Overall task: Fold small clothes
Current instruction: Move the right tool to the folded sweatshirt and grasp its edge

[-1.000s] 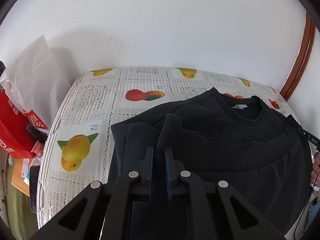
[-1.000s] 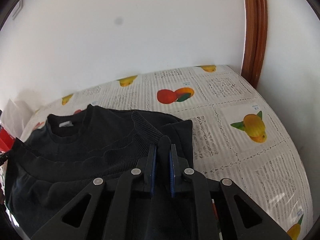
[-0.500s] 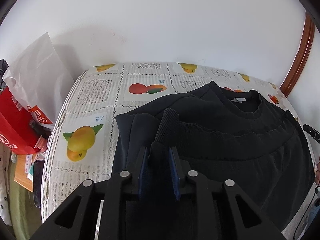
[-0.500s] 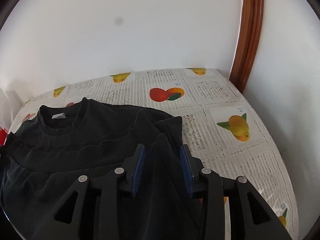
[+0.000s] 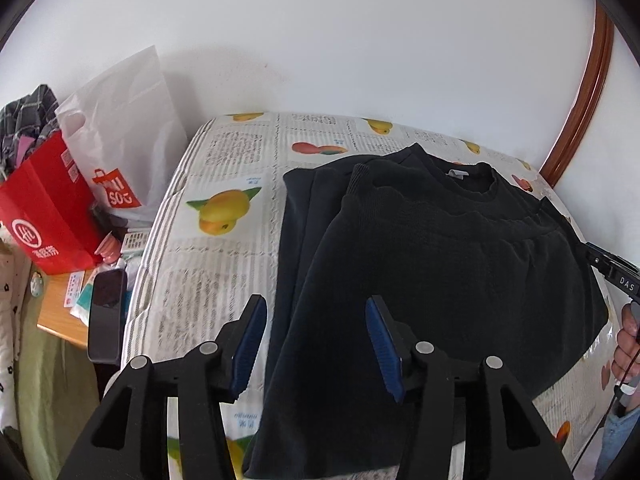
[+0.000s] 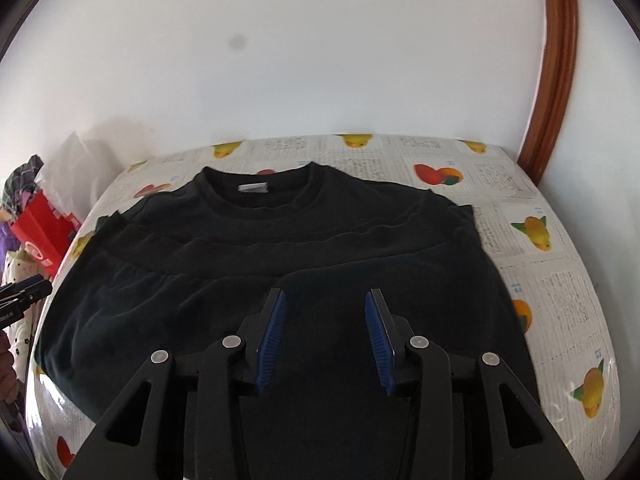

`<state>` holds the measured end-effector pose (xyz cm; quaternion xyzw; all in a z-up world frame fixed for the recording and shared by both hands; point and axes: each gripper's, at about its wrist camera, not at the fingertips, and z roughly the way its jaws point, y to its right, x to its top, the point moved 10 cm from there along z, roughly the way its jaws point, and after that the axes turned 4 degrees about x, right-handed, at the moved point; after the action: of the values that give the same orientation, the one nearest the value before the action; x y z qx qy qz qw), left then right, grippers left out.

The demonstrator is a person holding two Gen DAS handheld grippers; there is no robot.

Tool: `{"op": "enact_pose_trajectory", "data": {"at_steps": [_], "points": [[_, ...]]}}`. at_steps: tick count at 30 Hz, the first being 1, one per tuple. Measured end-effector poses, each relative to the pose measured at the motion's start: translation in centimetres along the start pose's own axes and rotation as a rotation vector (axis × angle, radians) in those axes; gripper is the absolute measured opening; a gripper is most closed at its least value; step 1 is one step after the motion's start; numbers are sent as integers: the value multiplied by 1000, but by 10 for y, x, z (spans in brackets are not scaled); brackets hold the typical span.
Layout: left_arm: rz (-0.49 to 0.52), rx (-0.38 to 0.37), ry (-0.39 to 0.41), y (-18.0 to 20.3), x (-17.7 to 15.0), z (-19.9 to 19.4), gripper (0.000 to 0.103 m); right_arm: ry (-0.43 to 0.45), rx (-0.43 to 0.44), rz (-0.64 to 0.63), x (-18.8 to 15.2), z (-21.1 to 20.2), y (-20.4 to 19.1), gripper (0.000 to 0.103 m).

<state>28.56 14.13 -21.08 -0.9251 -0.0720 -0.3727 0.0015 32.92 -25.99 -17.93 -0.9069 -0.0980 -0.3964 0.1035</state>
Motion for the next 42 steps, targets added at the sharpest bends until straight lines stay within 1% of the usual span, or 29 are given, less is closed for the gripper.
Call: {"op": "enact_pose_trajectory", "data": {"at_steps": [5,8,10,13,16,20,25,31,35,39,40,41,42], "points": [[-60,21,-19,-47,-31,-14,53,-32,71,-107,-21,9,-88,46],[-92,44,-38,-74,-50,-19,55,-71,114,-203,-43,20,-145,49],[-108,48,-46,-88,-64,-21,57,-106,121,-261,-59,31,-176,50],[-101,38,-59,-99,-82,-23,58,-141,127,-345,-81,41,-218,50],[-97,23,-61,-104,-94,-25,60,-103,117,-403,-87,36,-248,50],[-117,-21,-58,-110,-104,-27,61,-69,174,-449,-93,24,-284,50],[-146,-64,-44,-117,-110,-32,63,-84,208,-546,-113,21,-311,51],[-144,-76,-41,-121,-118,-33,64,-72,180,-686,-136,26,-344,55],[-138,-71,-40,-125,-121,-36,64,-52,175,-698,-135,34,-352,59],[-137,-67,-48,-128,-124,-37,64,-47,202,-629,-129,45,-353,59],[-138,-66,-51,-128,-125,-37,64,-45,187,-619,-126,47,-351,52],[-139,-65,-53,-127,-125,-37,64,-41,165,-616,-124,50,-350,39],[-137,-65,-55,-126,-125,-37,64,-41,145,-615,-122,52,-348,35]]}}
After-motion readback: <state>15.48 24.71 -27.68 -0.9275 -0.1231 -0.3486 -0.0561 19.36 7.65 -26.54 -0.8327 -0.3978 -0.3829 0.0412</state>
